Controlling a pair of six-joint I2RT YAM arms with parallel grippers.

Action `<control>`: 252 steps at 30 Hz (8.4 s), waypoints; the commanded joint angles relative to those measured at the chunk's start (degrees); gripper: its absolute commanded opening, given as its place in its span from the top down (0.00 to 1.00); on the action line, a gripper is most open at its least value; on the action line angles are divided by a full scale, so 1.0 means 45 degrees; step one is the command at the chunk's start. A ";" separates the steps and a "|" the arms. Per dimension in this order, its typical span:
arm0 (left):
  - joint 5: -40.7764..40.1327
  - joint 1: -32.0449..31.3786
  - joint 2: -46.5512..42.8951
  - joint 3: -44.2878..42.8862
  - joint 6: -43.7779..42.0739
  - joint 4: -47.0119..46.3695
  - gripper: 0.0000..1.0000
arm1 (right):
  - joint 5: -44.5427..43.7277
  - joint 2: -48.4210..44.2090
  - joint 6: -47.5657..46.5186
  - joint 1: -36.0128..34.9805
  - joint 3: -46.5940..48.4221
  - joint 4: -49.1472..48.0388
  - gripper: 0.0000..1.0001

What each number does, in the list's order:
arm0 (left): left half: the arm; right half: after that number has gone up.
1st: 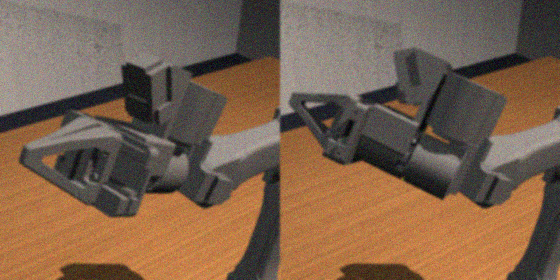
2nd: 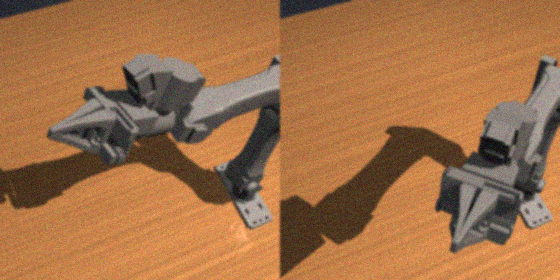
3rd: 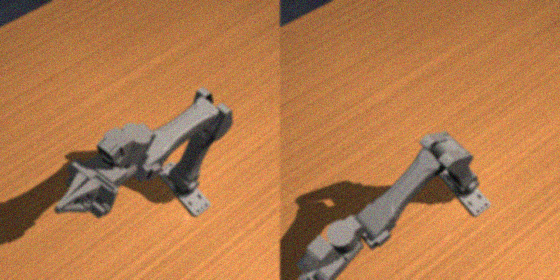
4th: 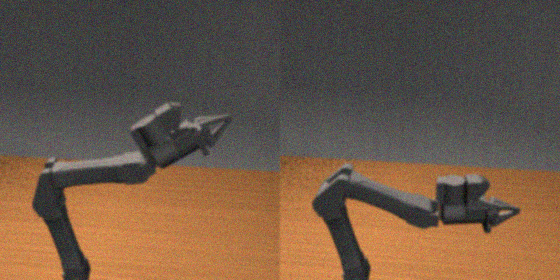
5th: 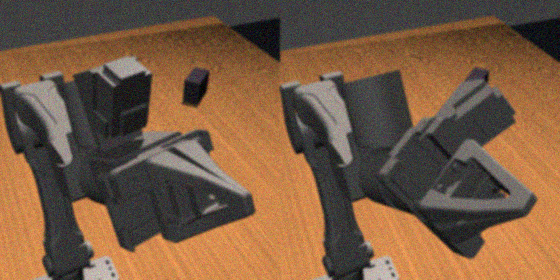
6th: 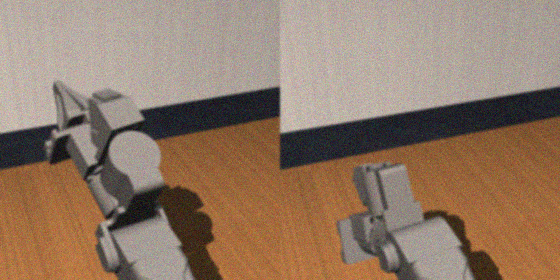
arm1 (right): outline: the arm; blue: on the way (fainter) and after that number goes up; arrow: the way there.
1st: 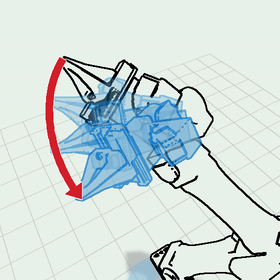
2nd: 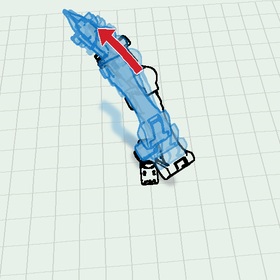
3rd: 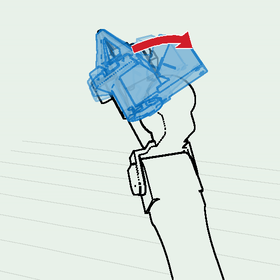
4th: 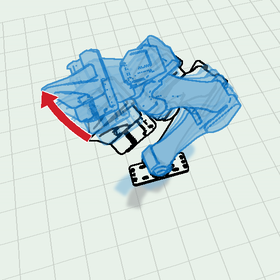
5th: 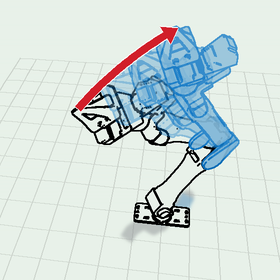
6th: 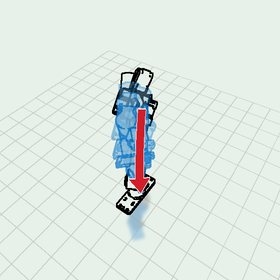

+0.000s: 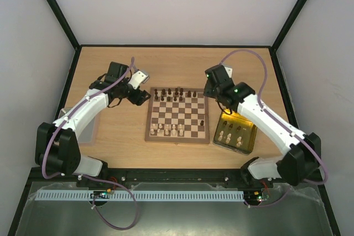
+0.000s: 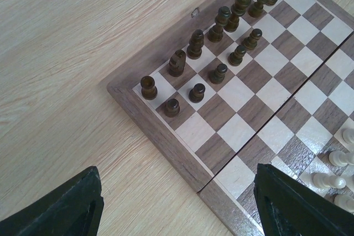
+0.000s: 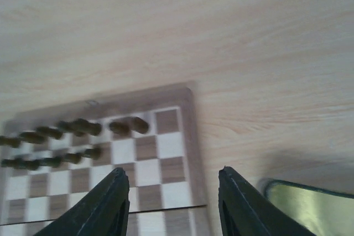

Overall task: Set up the chess pieces on the board
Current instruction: Pick up the chess piece at the center of the board, then place the chess piece on the chessboard.

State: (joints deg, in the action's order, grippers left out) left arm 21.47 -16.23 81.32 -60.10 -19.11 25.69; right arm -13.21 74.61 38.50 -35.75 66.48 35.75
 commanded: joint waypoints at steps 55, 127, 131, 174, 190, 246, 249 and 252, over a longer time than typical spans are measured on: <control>0.0357 -0.0083 0.0188 -0.0229 -0.0225 0.0213 0.24 | 0.5614 0.4060 -0.1137 0.4116 -0.0651 0.1212 0.64; 0.0258 -0.0109 0.0271 -0.0151 -0.0303 0.0169 0.24 | 0.4047 0.3720 -0.0626 -0.0669 -0.1446 0.2110 0.64; 0.0253 -0.0119 0.0271 -0.0143 -0.0303 0.0150 0.24 | 0.4168 0.3847 -0.0626 -0.0669 -0.1634 0.1881 0.67; 0.0456 -0.0100 0.0101 -0.0062 -0.0441 0.0092 0.24 | 0.3295 0.8284 -0.2296 0.1909 0.5314 0.4658 0.98; 0.0557 -0.0097 0.0134 -0.0034 -0.0440 0.0072 0.24 | 0.3302 0.9641 -0.2303 0.1909 0.6829 0.4702 0.98; 0.0600 -0.0095 0.0098 -0.0062 -0.0401 0.0121 0.24 | 0.3226 1.0100 -0.2442 0.1948 0.7125 0.4761 0.78; 0.0604 -0.0102 0.0085 -0.0056 -0.0401 0.0115 0.24 | 0.3210 1.0049 -0.2438 0.1948 0.7179 0.4790 0.77; 0.0609 -0.0105 0.0095 -0.0058 -0.0401 0.0140 0.24 | 0.3129 0.9959 -0.2423 0.1960 0.7218 0.4815 0.77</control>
State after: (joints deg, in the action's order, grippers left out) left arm 23.14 -16.49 82.59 -60.10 -20.56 26.09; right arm 1.76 120.99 28.05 -27.00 98.76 55.27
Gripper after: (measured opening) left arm 0.759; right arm 0.227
